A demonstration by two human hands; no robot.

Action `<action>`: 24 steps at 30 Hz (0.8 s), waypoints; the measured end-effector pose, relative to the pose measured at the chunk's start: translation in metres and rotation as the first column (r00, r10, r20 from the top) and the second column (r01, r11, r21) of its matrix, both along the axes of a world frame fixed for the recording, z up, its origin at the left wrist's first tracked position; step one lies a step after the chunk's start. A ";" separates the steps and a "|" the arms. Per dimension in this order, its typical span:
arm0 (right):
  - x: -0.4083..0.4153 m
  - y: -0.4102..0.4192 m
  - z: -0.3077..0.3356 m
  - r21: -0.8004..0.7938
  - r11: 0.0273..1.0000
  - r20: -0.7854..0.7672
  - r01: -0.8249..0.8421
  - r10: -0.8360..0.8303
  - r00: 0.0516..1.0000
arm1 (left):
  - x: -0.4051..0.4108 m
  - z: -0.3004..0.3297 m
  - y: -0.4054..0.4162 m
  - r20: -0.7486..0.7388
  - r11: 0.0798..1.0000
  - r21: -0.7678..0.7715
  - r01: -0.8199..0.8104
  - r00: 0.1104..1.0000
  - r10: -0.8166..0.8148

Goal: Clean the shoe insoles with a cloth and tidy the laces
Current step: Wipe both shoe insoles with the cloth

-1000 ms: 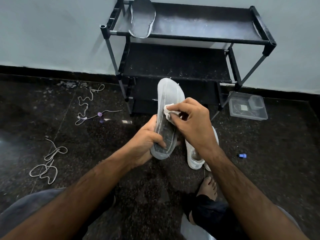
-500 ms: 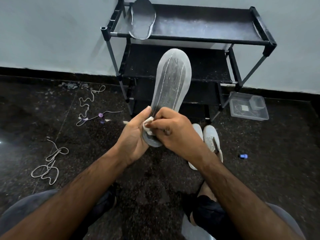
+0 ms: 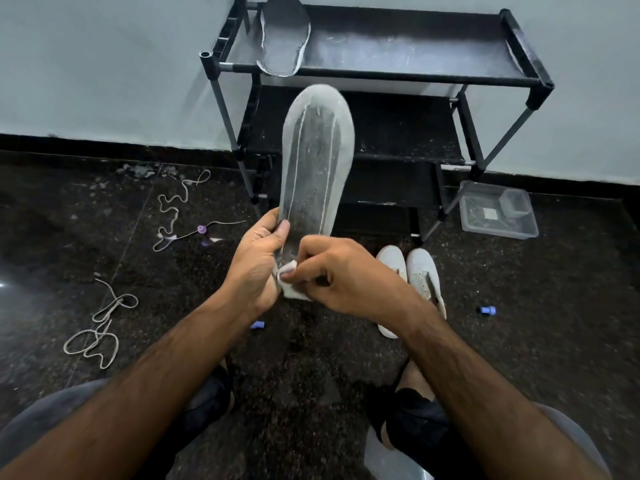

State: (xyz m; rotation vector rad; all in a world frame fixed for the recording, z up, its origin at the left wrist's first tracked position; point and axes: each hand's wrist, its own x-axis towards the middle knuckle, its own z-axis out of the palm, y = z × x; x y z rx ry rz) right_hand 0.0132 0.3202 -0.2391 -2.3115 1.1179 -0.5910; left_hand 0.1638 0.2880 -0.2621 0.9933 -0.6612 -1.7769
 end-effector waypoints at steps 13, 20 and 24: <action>-0.002 0.002 -0.004 0.009 0.997 0.024 0.072 -0.072 0.997 | 0.000 -0.005 -0.002 -0.002 1.000 0.020 0.016 1.000 -0.016; -0.031 -0.008 0.001 -0.077 0.948 0.123 0.309 -0.298 0.946 | -0.004 -0.001 0.001 -0.029 0.999 -0.011 0.037 0.999 -0.038; -0.015 0.000 0.000 -0.001 0.988 0.038 0.155 -0.155 0.987 | 0.000 -0.002 0.002 -0.040 0.999 -0.001 0.045 0.998 -0.045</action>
